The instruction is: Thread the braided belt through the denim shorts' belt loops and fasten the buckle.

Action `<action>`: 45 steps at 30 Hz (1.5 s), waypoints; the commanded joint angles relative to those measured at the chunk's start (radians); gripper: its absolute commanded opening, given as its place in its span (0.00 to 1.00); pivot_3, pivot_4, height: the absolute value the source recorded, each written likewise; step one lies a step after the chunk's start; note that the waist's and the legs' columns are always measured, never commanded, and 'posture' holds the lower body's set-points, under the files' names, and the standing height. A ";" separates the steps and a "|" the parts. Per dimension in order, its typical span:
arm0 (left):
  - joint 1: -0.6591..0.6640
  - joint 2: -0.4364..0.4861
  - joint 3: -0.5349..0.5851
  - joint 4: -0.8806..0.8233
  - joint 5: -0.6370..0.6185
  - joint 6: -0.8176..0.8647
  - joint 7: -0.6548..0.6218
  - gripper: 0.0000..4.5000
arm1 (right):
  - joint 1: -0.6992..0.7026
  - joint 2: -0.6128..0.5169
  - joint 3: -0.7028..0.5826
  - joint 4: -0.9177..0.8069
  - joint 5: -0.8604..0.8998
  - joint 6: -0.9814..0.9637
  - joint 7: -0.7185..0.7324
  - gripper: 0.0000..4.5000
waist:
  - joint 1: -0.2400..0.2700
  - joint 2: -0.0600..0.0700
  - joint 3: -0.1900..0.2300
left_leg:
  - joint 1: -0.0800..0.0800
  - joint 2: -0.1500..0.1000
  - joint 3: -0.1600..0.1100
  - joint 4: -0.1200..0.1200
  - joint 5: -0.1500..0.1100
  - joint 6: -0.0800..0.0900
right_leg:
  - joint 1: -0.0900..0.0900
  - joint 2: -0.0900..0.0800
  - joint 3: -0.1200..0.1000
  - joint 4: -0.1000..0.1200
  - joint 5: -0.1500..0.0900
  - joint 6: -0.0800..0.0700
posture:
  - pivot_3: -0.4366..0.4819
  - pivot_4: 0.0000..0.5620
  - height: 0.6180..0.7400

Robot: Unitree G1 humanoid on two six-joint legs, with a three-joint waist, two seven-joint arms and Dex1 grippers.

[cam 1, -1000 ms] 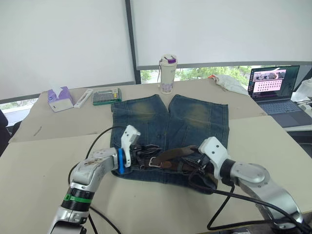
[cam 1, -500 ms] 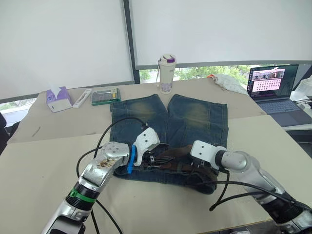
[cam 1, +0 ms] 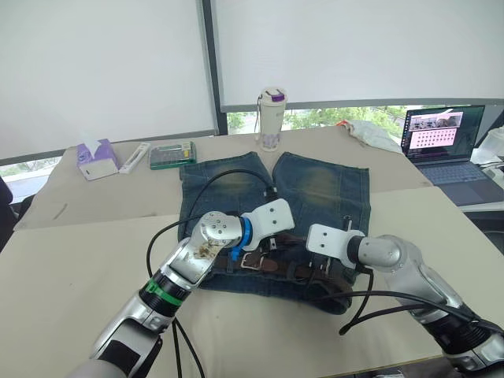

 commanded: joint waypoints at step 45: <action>0.138 0.229 0.146 0.256 0.042 -0.829 -0.316 0.00 | 0.197 -0.050 -0.020 -0.391 0.192 0.425 -0.040 0.23 | 0.004 0.004 0.000 | -0.004 0.001 -0.003 0.009 -0.002 0.004 | 0.000 -0.002 -0.004 0.001 0.001 0.000 | 0.48 0.27 1.00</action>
